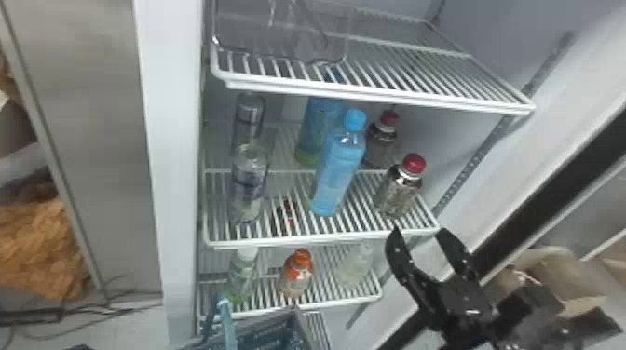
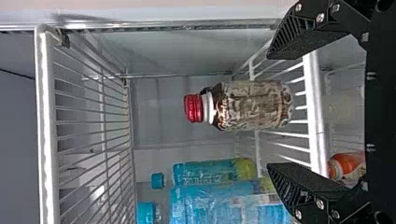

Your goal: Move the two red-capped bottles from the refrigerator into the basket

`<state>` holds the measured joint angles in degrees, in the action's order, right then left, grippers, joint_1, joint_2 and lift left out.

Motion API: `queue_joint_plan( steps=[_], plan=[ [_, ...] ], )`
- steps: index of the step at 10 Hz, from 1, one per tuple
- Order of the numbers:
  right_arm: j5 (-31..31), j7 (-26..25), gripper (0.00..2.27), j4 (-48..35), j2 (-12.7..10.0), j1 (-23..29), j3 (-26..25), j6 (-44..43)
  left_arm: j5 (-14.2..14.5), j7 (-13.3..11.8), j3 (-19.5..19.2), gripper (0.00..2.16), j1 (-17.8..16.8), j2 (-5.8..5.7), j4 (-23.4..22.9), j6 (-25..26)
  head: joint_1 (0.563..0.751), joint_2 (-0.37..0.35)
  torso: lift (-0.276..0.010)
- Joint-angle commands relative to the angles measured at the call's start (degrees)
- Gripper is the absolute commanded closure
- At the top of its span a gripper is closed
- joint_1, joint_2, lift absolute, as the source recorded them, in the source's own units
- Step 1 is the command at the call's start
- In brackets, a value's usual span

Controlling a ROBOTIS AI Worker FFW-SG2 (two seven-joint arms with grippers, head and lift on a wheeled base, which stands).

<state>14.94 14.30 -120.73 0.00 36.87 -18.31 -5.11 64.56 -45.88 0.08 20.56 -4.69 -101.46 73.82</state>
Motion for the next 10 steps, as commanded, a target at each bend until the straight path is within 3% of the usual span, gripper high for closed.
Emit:
queue_joint_plan(
  steps=[1, 10],
  plan=[
    [0.02, -1.21, 0.20, 0.01, -0.05, -2.00, 1.05, 1.73, -0.01, 0.00, 0.15, 1.20, -0.03, -0.32, 0.00, 0.00, 0.695, -0.350, 0.000],
    [-0.43, -5.43, 0.20, 3.94, -0.05, -12.12, 2.54, 8.20, 0.34, 0.17, 0.38, 1.20, -0.17, -0.67, 0.00, 0.00, 0.695, -0.350, 0.000]
  ],
)
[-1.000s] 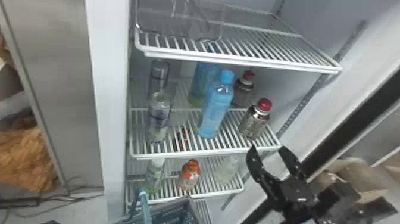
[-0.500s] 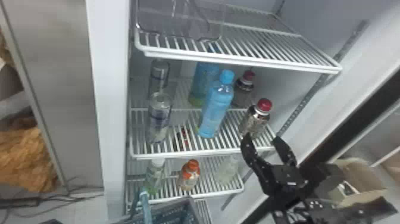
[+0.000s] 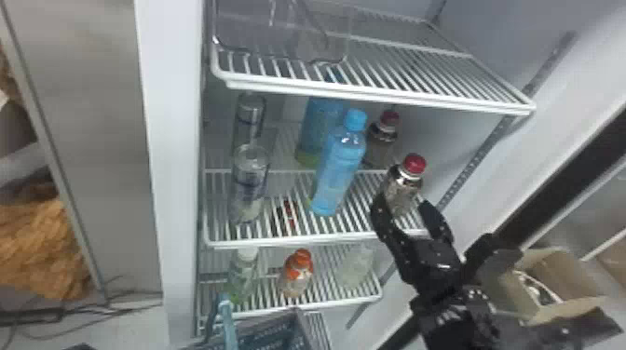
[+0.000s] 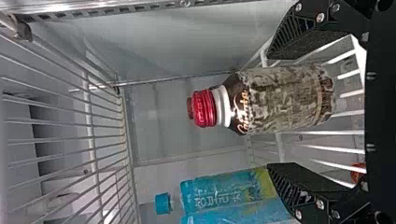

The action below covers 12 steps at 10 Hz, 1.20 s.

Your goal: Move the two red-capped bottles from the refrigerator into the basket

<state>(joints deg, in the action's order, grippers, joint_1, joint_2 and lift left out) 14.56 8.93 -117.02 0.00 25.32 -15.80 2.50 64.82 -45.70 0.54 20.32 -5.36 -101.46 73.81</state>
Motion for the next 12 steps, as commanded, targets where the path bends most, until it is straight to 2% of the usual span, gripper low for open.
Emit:
queue_joint_plan(
  steps=[1, 7, 12],
  plan=[
    [-0.51, -0.76, 0.20, -0.33, -0.05, -0.85, 0.04, 1.85, 0.08, 0.00, -0.08, 1.20, 0.20, -0.09, 0.00, 0.01, 0.695, -0.350, 0.000],
    [0.41, -1.46, 0.20, 4.31, 0.09, -5.92, 0.04, 3.68, 0.42, 0.00, -0.20, 1.20, 0.34, -0.35, 0.00, -0.13, 0.695, -0.350, 0.000],
    [0.18, -2.52, 0.20, 5.15, 1.76, -9.15, -0.08, 7.76, 0.42, 0.00, -0.42, 1.20, 0.49, -0.35, 0.00, -0.13, 0.695, -0.350, 0.000]
  ],
)
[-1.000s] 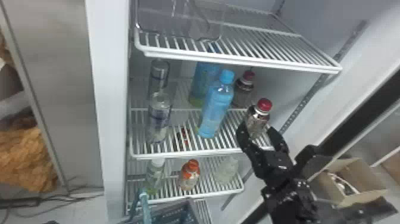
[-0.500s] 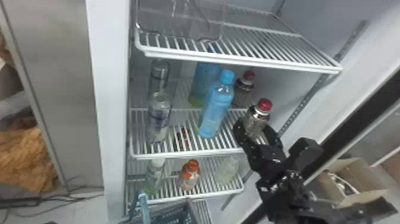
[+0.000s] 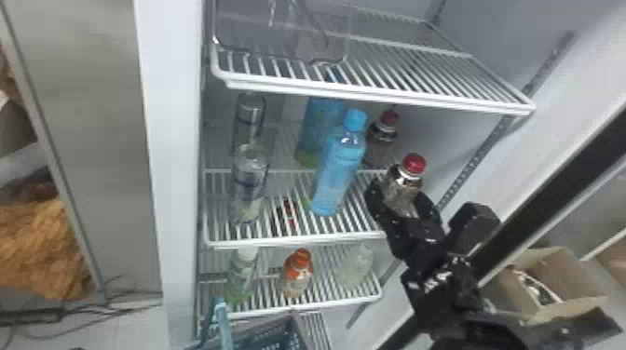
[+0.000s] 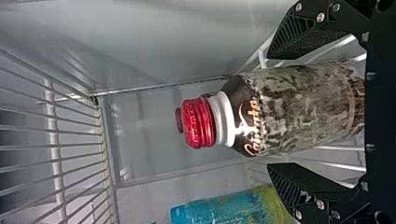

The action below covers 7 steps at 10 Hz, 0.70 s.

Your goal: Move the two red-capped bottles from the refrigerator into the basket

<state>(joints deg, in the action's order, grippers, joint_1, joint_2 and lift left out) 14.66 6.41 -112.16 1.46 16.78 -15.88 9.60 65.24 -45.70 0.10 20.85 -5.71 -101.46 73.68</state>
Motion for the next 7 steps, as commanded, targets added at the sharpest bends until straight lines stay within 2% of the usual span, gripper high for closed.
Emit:
queue_joint_plan(
  steps=[1, 3, 4, 5, 6, 7],
  plan=[
    [-0.37, 0.00, 0.20, 0.43, 0.56, -1.17, -0.01, 1.22, 0.00, 0.00, 0.01, 1.20, -0.04, 0.00, 0.00, 0.00, 0.695, -0.350, 0.000],
    [-0.37, 0.00, 0.21, 0.99, 1.00, -1.88, -0.01, 1.93, 0.00, 0.00, 0.01, 1.20, 0.10, 0.00, 0.00, 0.00, 0.695, -0.350, 0.000],
    [-0.26, 0.00, 0.39, 1.27, 1.18, -2.30, -0.24, 2.07, 0.00, 0.00, -0.10, 1.20, 0.10, 0.00, 0.00, -0.14, 0.695, -0.350, 0.000],
    [0.65, 0.09, 0.90, 1.84, 1.53, -2.58, -0.24, 2.21, 0.00, 0.00, 0.01, 1.20, 0.10, 0.00, 0.00, -0.14, 0.695, -0.350, 0.000],
    [0.31, 0.09, 1.24, 1.70, 1.62, -2.58, -0.35, 2.21, 0.00, 0.00, 0.01, 1.20, 0.10, 0.00, 0.00, -0.14, 0.695, -0.350, 0.000],
    [0.08, 0.09, 1.28, 1.42, 1.70, -2.44, -0.35, 2.21, 0.00, 0.00, 0.01, 1.20, 0.10, 0.00, 0.00, -0.14, 0.695, -0.350, 0.000]
  ],
)
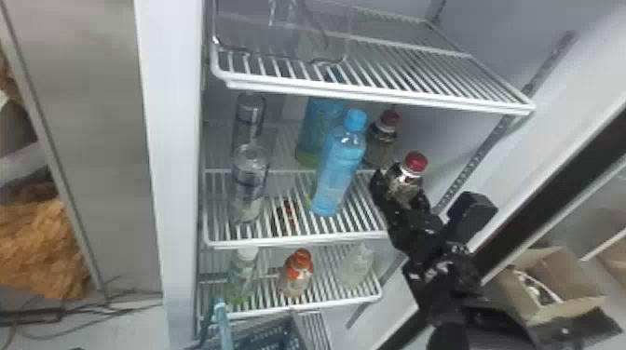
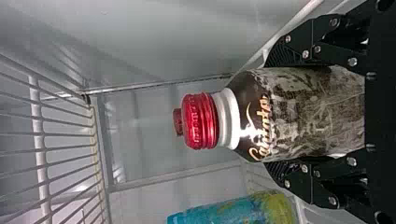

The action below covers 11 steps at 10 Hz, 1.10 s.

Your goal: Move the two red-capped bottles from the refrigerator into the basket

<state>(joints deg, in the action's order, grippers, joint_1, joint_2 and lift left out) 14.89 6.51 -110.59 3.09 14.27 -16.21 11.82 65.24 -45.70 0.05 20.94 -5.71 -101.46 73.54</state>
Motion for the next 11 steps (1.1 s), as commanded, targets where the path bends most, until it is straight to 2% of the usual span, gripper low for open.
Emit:
queue_joint_plan(
  steps=[1, 8, 11],
  plan=[
    [-0.15, 0.00, 1.28, -0.72, 0.07, 0.49, -0.02, -0.01, 0.11, 0.00, 0.06, 1.20, 0.01, 0.09, 0.00, -0.14, 0.695, -0.350, 0.000],
    [2.94, 1.05, 1.28, -20.83, 0.07, 13.01, -2.87, 10.40, 0.11, 0.09, 0.17, 1.20, -0.13, 0.09, 0.00, -0.28, 0.695, -0.350, 0.000],
    [6.48, 1.14, 1.28, -30.25, -0.10, 20.74, -3.56, 15.04, 0.11, 0.09, 0.17, 1.20, 0.01, 0.09, 0.00, -0.42, 0.695, -0.350, 0.000]
  ],
)
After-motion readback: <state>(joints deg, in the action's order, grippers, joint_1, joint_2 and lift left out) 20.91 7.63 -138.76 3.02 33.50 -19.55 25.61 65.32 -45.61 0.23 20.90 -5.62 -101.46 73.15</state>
